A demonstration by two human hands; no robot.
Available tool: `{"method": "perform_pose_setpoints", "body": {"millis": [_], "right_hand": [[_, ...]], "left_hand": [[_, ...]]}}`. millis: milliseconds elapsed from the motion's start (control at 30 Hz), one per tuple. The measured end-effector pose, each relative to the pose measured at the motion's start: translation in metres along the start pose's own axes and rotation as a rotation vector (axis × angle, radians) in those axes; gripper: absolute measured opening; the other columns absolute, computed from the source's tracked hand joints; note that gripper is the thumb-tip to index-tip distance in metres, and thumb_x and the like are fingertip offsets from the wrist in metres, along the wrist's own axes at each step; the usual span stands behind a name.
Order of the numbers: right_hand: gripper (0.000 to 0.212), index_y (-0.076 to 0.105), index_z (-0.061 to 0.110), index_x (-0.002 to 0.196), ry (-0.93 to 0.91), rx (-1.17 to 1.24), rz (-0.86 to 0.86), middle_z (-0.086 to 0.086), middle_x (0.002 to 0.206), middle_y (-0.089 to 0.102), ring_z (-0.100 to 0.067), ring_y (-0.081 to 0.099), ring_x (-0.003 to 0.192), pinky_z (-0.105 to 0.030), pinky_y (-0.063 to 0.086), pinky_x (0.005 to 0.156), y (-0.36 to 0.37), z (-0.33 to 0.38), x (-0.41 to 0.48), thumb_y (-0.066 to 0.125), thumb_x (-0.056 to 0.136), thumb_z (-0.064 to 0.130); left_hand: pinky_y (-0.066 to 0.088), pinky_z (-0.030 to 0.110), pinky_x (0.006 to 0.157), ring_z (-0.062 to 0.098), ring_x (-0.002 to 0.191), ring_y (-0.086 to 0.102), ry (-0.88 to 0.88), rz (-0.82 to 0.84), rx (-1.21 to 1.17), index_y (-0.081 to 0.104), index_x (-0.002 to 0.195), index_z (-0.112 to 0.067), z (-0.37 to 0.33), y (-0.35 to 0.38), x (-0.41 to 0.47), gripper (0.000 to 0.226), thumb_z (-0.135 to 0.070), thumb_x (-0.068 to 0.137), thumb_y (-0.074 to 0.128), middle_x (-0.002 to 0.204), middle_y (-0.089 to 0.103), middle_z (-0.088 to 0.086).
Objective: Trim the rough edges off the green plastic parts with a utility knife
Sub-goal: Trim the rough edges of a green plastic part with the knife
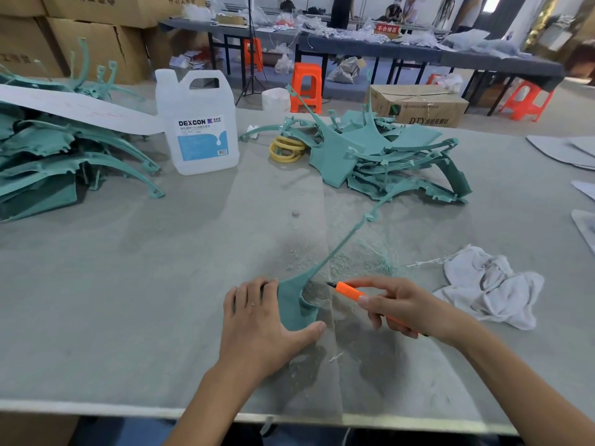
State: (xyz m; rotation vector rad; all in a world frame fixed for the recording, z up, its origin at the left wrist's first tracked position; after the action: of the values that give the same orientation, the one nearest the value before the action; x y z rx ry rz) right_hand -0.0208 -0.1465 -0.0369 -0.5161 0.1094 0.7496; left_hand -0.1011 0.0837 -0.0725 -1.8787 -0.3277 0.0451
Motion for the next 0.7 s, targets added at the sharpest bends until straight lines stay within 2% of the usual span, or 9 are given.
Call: {"method": "perform_pose_setpoints", "body": {"millis": [100, 167, 267, 367, 467, 533, 600, 667, 700], "right_hand": [[0.043, 0.060, 0.054, 0.131, -0.027, 0.107, -0.182, -0.006, 0.077, 0.063, -0.014, 0.039, 0.047, -0.023, 0.032, 0.040, -0.033, 0.002, -0.005, 0.070, 0.089, 0.053], [0.039, 0.061, 0.055, 0.129, -0.040, 0.044, -0.304, -0.006, 0.077, 0.064, -0.017, 0.040, 0.051, -0.025, 0.034, 0.043, -0.056, 0.009, -0.011, 0.067, 0.091, 0.047], [0.045, 0.060, 0.052, 0.129, -0.078, 0.005, -0.341, -0.005, 0.074, 0.069, -0.014, 0.047, 0.052, -0.025, 0.040, 0.044, -0.055, 0.018, -0.015, 0.069, 0.085, 0.050], [0.037, 0.066, 0.034, 0.109, -0.072, -0.080, -0.394, 0.003, 0.062, 0.058, -0.011, 0.047, 0.047, -0.024, 0.041, 0.043, -0.041, 0.023, -0.007, 0.080, 0.078, 0.048], [0.036, 0.053, 0.009, 0.086, -0.085, -0.187, -0.437, 0.001, 0.062, 0.046, -0.013, 0.046, 0.046, -0.030, 0.046, 0.043, -0.031, 0.030, 0.002, 0.081, 0.085, 0.031], [0.033, 0.052, 0.008, 0.088, -0.149, -0.197, -0.493, -0.007, 0.069, 0.051, -0.016, 0.054, 0.050, -0.033, 0.054, 0.049, -0.031, 0.040, 0.003, 0.077, 0.088, 0.028], [0.032, 0.053, 0.012, 0.097, -0.156, -0.169, -0.614, -0.015, 0.085, 0.058, -0.019, 0.067, 0.063, -0.045, 0.061, 0.062, -0.040, 0.047, 0.005, 0.077, 0.089, 0.031], [0.034, 0.053, 0.014, 0.104, -0.096, -0.111, -0.658, -0.018, 0.098, 0.063, -0.029, 0.071, 0.080, -0.056, 0.060, 0.075, -0.047, 0.048, 0.012, 0.077, 0.089, 0.033], [0.032, 0.054, 0.015, 0.108, -0.087, -0.023, -0.635, -0.019, 0.106, 0.065, -0.031, 0.072, 0.086, -0.055, 0.060, 0.080, -0.047, 0.048, 0.017, 0.077, 0.090, 0.028]], "left_hand": [[0.013, 0.038, 0.118, 0.015, 0.128, 0.028, 0.008, 0.008, -0.001, 0.040, 0.134, -0.031, 0.000, 0.000, 0.000, 0.104, -0.100, 0.057, 0.031, 0.133, 0.035, -0.011], [0.013, 0.038, 0.117, 0.015, 0.126, 0.028, 0.018, -0.002, -0.001, 0.041, 0.133, -0.030, -0.001, 0.000, 0.000, 0.102, -0.100, 0.058, 0.032, 0.130, 0.034, -0.011], [0.014, 0.037, 0.116, 0.015, 0.125, 0.030, 0.022, -0.018, 0.001, 0.042, 0.132, -0.030, -0.001, 0.000, 0.001, 0.101, -0.099, 0.058, 0.033, 0.128, 0.036, -0.012], [0.013, 0.035, 0.115, 0.014, 0.124, 0.030, 0.031, -0.015, -0.008, 0.043, 0.131, -0.030, -0.001, -0.001, 0.000, 0.101, -0.099, 0.058, 0.034, 0.128, 0.037, -0.012], [0.016, 0.035, 0.113, 0.015, 0.122, 0.030, 0.032, 0.005, -0.013, 0.045, 0.131, -0.029, 0.000, -0.004, 0.000, 0.101, -0.099, 0.059, 0.035, 0.130, 0.040, -0.011], [0.019, 0.034, 0.113, 0.015, 0.123, 0.032, 0.047, 0.018, -0.015, 0.046, 0.133, -0.029, 0.002, -0.007, 0.001, 0.100, -0.098, 0.061, 0.034, 0.132, 0.042, -0.011], [0.021, 0.034, 0.113, 0.013, 0.124, 0.035, 0.080, 0.030, -0.015, 0.047, 0.135, -0.030, 0.003, -0.010, 0.001, 0.098, -0.096, 0.065, 0.032, 0.133, 0.044, -0.011], [0.019, 0.033, 0.114, 0.012, 0.126, 0.034, 0.134, 0.050, -0.016, 0.045, 0.138, -0.031, 0.005, -0.013, -0.001, 0.095, -0.094, 0.069, 0.029, 0.136, 0.043, -0.012], [0.016, 0.032, 0.116, 0.011, 0.128, 0.032, 0.158, 0.081, -0.014, 0.042, 0.142, -0.032, 0.006, -0.015, -0.003, 0.095, -0.093, 0.070, 0.028, 0.140, 0.041, -0.012]]}}
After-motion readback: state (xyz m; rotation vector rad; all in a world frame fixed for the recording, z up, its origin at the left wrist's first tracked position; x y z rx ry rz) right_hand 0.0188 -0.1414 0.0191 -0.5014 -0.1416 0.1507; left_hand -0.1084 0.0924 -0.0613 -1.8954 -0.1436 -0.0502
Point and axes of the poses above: each hand's wrist, its own x-axis towards the middle knuckle, its own y-axis out of the palm, z = x × y, the point moved 5 cm from there along x, towards the middle knuckle
